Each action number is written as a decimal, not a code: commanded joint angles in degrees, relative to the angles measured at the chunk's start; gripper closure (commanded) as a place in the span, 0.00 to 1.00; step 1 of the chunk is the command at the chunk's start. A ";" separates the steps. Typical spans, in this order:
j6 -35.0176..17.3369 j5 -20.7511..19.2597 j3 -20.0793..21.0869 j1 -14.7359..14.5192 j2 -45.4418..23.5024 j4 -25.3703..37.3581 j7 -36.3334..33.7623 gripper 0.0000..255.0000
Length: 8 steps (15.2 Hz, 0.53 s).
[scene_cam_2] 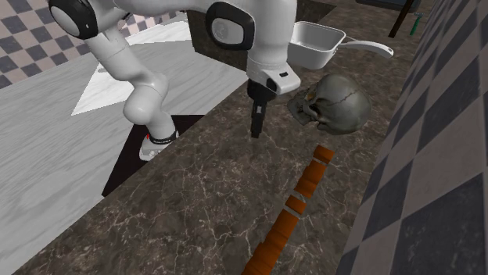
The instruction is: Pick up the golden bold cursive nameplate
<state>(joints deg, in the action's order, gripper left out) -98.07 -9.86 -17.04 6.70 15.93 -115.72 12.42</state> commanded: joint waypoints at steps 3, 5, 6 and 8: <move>0.06 0.39 -3.22 1.40 -8.20 7.53 4.68 0.00; 0.42 1.02 -4.61 2.23 -12.46 11.74 6.97 0.00; 0.68 1.43 -5.26 2.72 -14.66 13.97 8.13 0.00; 1.37 2.43 -6.43 3.86 -19.20 18.74 10.46 0.00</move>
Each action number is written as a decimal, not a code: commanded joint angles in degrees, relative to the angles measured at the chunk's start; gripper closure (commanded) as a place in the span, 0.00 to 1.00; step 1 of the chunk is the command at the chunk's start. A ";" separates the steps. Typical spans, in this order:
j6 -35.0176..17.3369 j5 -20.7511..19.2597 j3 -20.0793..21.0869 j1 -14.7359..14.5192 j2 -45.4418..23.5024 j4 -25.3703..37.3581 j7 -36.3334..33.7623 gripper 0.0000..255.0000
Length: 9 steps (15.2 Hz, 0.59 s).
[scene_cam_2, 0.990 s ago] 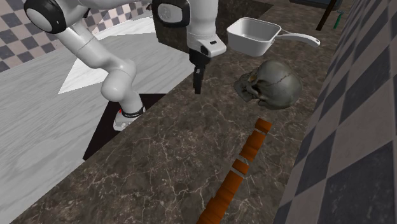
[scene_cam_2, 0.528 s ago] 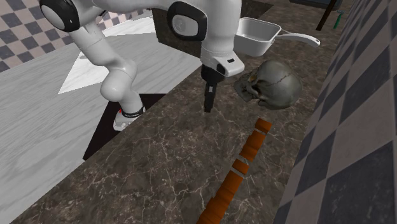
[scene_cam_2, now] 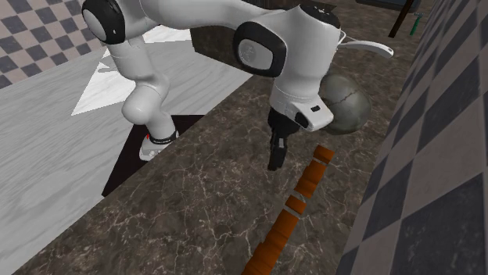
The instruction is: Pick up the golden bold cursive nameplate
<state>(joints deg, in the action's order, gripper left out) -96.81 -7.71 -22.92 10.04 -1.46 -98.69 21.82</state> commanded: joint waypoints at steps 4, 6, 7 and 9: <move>2.38 2.86 -2.34 3.66 -11.56 12.71 5.65 0.00; 4.11 4.37 -2.88 5.78 -16.85 19.24 7.81 0.00; 5.17 5.16 -3.06 6.99 -19.63 22.86 8.84 0.00; 4.77 5.35 -3.00 7.42 -20.52 23.27 9.04 0.00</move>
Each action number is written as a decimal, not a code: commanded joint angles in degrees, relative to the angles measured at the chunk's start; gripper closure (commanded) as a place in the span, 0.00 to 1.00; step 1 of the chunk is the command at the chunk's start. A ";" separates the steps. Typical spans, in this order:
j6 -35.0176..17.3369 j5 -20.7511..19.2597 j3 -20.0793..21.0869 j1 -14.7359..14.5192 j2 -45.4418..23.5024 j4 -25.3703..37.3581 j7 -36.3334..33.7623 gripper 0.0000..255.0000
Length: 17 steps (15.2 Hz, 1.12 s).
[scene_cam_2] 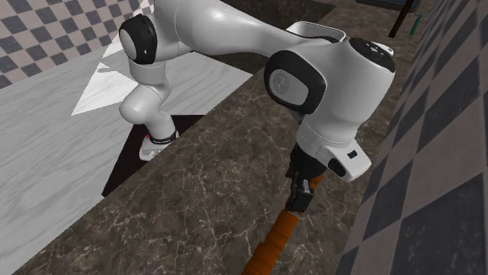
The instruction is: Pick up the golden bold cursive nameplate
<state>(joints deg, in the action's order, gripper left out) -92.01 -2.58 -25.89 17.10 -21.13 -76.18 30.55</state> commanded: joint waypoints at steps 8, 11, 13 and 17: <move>-5.26 -0.03 0.12 -0.15 -0.33 -5.05 -0.51 0.00; -5.33 -0.05 0.11 -0.17 -0.28 -5.17 -0.53 1.00; -5.34 -0.05 0.11 -0.17 -0.28 -5.19 -0.53 1.00; -5.36 -0.08 0.11 -0.20 -0.20 -5.28 -0.55 1.00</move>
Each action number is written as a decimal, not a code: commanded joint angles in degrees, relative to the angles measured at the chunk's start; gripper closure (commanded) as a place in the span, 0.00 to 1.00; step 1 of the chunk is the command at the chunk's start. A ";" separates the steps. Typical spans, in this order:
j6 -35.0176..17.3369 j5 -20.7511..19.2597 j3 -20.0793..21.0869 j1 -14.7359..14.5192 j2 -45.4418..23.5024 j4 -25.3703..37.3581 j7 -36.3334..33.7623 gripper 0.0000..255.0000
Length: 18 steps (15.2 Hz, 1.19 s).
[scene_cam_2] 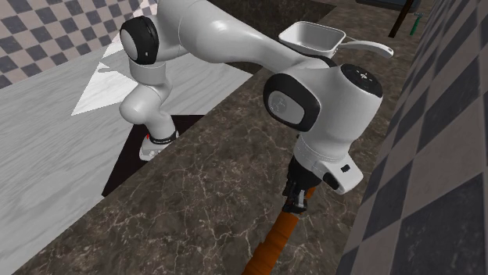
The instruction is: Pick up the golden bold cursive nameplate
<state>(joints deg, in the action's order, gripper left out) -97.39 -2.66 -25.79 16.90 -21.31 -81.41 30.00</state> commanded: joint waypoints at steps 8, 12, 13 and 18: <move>5.70 0.32 -0.13 0.61 -0.73 6.40 0.93 1.00; 9.12 0.64 -0.19 1.13 -1.51 10.63 1.53 1.00; 10.02 0.74 -0.21 1.29 -1.76 11.78 1.69 1.00; 12.94 1.12 -0.25 1.88 -2.74 15.70 2.24 1.00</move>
